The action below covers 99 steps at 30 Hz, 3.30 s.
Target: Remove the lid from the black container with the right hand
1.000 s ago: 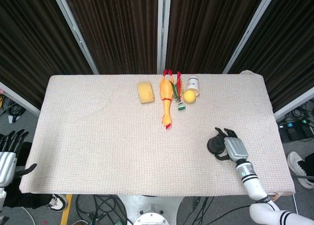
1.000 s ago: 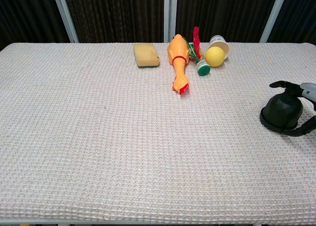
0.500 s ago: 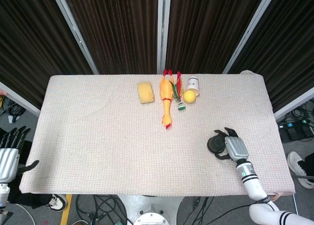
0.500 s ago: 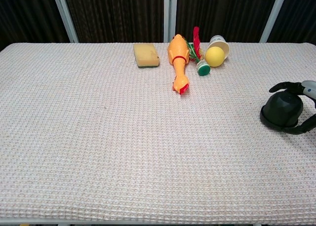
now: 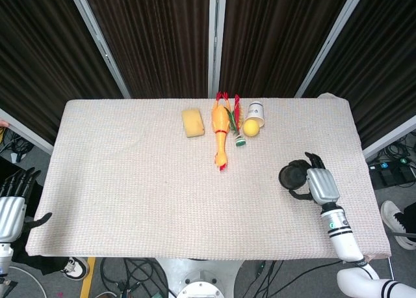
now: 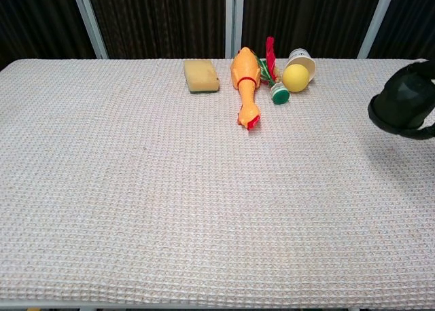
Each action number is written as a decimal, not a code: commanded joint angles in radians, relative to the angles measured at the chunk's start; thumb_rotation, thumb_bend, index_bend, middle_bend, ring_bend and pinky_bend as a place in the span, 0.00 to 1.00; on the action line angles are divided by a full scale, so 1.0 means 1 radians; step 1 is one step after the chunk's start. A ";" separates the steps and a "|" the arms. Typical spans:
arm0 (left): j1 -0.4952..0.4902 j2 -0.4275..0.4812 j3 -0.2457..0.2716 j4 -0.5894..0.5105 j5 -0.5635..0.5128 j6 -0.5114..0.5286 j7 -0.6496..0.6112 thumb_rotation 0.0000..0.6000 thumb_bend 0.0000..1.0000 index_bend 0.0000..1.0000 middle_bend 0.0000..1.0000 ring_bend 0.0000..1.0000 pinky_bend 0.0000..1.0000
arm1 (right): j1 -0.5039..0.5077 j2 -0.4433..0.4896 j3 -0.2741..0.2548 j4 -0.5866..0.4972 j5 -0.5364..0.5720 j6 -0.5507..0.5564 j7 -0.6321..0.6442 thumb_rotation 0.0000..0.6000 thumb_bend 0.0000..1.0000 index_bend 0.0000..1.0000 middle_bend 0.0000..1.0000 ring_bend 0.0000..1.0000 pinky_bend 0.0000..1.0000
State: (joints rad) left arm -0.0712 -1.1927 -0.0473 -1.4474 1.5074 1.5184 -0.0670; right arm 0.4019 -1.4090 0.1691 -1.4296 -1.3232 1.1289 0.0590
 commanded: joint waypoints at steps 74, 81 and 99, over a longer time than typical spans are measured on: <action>-0.010 -0.007 0.001 -0.001 -0.005 -0.016 -0.002 1.00 0.11 0.09 0.04 0.00 0.10 | 0.082 0.051 -0.030 0.040 -0.101 -0.025 -0.084 1.00 0.11 0.36 0.43 0.12 0.02; -0.006 -0.004 0.002 -0.007 -0.012 -0.019 -0.021 1.00 0.11 0.09 0.04 0.00 0.10 | 0.113 0.117 -0.017 0.092 -0.003 -0.195 0.007 1.00 0.12 0.36 0.43 0.12 0.02; 0.003 0.004 0.006 -0.005 -0.005 -0.005 -0.029 1.00 0.11 0.09 0.04 0.00 0.10 | 0.167 0.177 -0.032 -0.047 0.123 -0.274 -0.037 1.00 0.12 0.35 0.43 0.11 0.00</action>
State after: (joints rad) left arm -0.0686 -1.1877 -0.0413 -1.4533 1.5023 1.5129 -0.0954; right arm 0.5787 -1.2604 0.1142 -1.6006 -1.3137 0.8454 0.0562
